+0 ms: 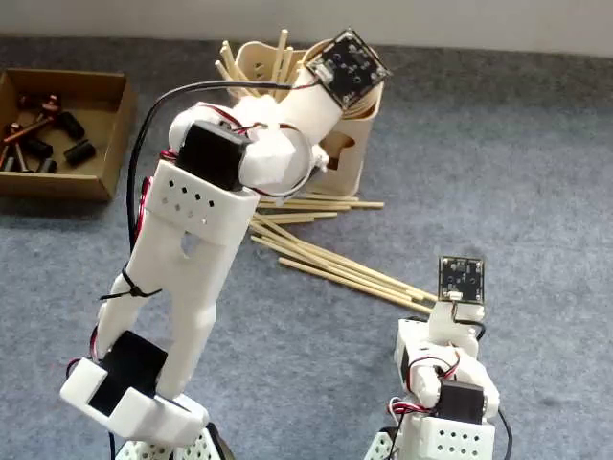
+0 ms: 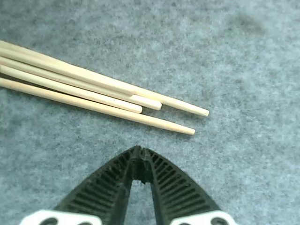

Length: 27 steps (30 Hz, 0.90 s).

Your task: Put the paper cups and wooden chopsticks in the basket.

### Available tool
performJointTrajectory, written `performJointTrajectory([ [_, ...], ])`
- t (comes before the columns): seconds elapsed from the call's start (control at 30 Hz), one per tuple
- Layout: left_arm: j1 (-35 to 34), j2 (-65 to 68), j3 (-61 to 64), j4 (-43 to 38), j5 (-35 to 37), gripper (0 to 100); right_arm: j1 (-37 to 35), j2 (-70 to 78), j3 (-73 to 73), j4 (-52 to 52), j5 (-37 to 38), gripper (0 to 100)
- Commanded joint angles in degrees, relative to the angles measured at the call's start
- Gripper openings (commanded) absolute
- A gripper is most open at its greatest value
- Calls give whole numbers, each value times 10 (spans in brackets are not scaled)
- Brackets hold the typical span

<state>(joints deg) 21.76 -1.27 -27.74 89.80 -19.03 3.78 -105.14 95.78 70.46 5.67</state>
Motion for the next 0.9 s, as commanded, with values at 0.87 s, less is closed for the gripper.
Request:
performJointTrajectory([
  [0.87, 75, -7, 350, -116, -349, 119, 51, -3, 73, -36, -1, 5],
])
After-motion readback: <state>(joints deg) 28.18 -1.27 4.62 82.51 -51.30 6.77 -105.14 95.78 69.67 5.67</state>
